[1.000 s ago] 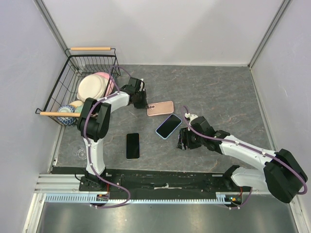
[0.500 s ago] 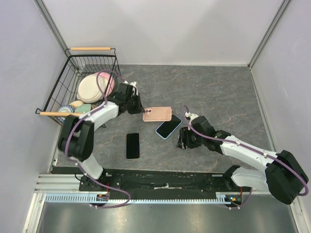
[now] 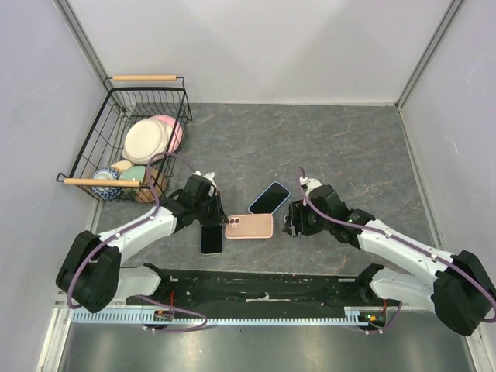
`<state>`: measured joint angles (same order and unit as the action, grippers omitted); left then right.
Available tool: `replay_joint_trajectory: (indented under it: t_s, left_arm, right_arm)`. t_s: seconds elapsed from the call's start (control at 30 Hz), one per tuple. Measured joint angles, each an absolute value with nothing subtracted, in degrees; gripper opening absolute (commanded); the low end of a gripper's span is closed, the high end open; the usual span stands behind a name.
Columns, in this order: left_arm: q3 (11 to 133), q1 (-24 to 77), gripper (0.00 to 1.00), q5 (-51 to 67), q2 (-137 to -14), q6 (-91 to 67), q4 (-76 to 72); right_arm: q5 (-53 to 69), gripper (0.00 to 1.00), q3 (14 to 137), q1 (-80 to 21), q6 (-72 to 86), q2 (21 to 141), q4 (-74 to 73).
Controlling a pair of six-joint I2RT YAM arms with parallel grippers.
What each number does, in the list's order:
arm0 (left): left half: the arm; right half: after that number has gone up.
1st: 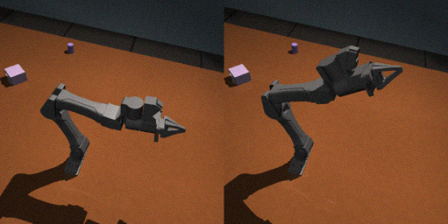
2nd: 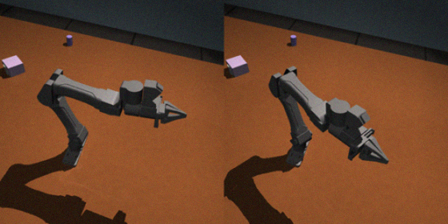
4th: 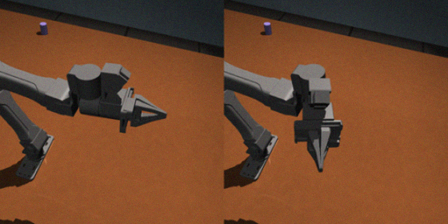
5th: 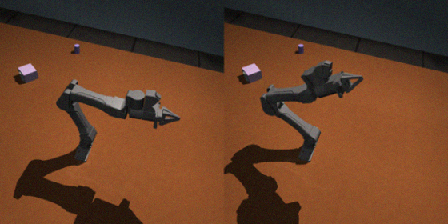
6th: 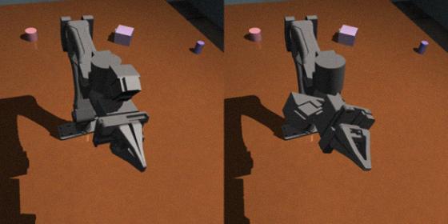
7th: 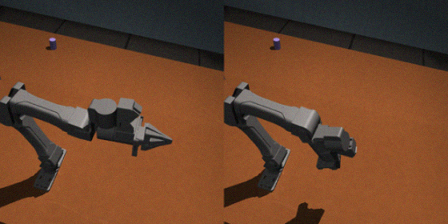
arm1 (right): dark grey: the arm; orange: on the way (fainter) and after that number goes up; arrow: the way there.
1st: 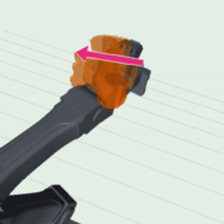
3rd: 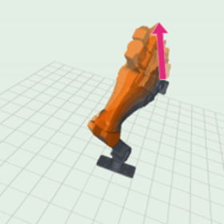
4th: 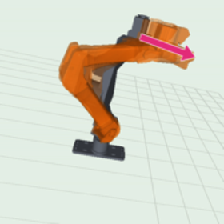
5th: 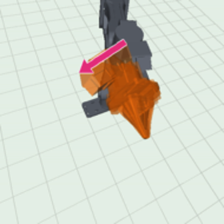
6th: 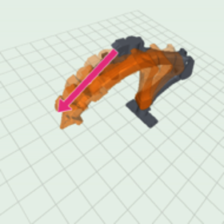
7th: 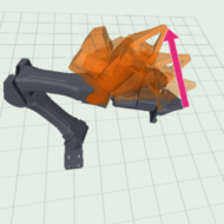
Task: Put the phone into the phone case
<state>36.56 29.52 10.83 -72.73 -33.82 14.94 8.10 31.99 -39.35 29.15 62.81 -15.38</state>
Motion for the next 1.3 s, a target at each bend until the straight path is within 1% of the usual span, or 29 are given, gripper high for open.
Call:
replay_joint_trajectory:
  t_s: [0.27, 0.43, 0.63, 0.87, 0.9, 0.97, 1.0, 1.03, 1.07, 1.13, 1.17, 1.23, 1.27, 1.3]
  left_arm:
    - [34.5, 38.8, 0.02, 5.7, -71.3, -38.5, 18.6]
    - [35.4, 42.6, 0.02, 2.6, -74.2, -40.3, 20.4]
    - [36.9, 45.0, 0.02, -0.1, -78.8, -42.5, 21.2]
    - [37.1, 45.6, 0.02, -1.1, -79.0, -46.0, 21.2]
    - [37.1, 45.7, 0.09, -1.2, -79.0, -46.3, 21.1]
    - [37.1, 45.9, 0.17, -1.2, -79.0, -46.7, 20.8]
    - [37.1, 46.0, 0.23, -1.2, -79.0, -46.7, 20.7]
    - [37.1, 46.2, 0.26, -1.1, -79.0, -46.8, 20.4]
    - [37.1, 46.3, 0.32, -1.0, -79.0, -46.9, 20.1]
    - [37.1, 46.7, 0.36, -1.0, -78.8, -46.8, 19.7]
    - [37.1, 46.9, 0.41, -1.0, -78.5, -46.8, 19.5]
    - [37.1, 47.4, 0.47, -1.0, -77.0, -46.7, 19.2]
    - [37.1, 47.5, 0.52, -0.9, -75.8, -46.6, 19.0]
    - [37.1, 47.6, 0.55, -1.0, -74.3, -46.5, 18.7]
  right_arm:
    - [5.4, 0.71, 32.4, -39.2, 29.1, 60.8, -16.4]
    - [4.9, 0.72, 32.4, -39.1, 29.1, 60.7, -16.8]
    - [4.4, 0.72, 32.4, -39.1, 29.2, 59.3, -17.1]
    - [4.2, 0.73, 32.4, -39.1, 29.3, 59.3, -17.2]
    - [4.2, 0.73, 32.4, -39.1, 29.3, 59.3, -17.3]
    - [4.2, 0.73, 32.4, -39.1, 29.3, 59.3, -17.3]
    - [4.2, 0.73, 32.4, -39.1, 29.3, 59.3, -17.3]
    - [4.1, 0.73, 32.4, -39.1, 29.3, 59.3, -17.3]
    - [4.1, 0.73, 32.3, -39.1, 29.3, 59.3, -17.3]
    - [4.1, 0.73, 32.3, -39.1, 29.3, 59.2, -17.3]
    - [4.1, 0.73, 32.3, -39.1, 29.3, 59.2, -17.3]
    - [4.1, 0.73, 32.3, -39.1, 29.3, 59.1, -17.3]
    - [4.1, 0.73, 32.3, -39.1, 29.3, 59.0, -17.3]
    - [4.1, 0.73, 32.3, -39.1, 29.3, 59.0, -17.3]
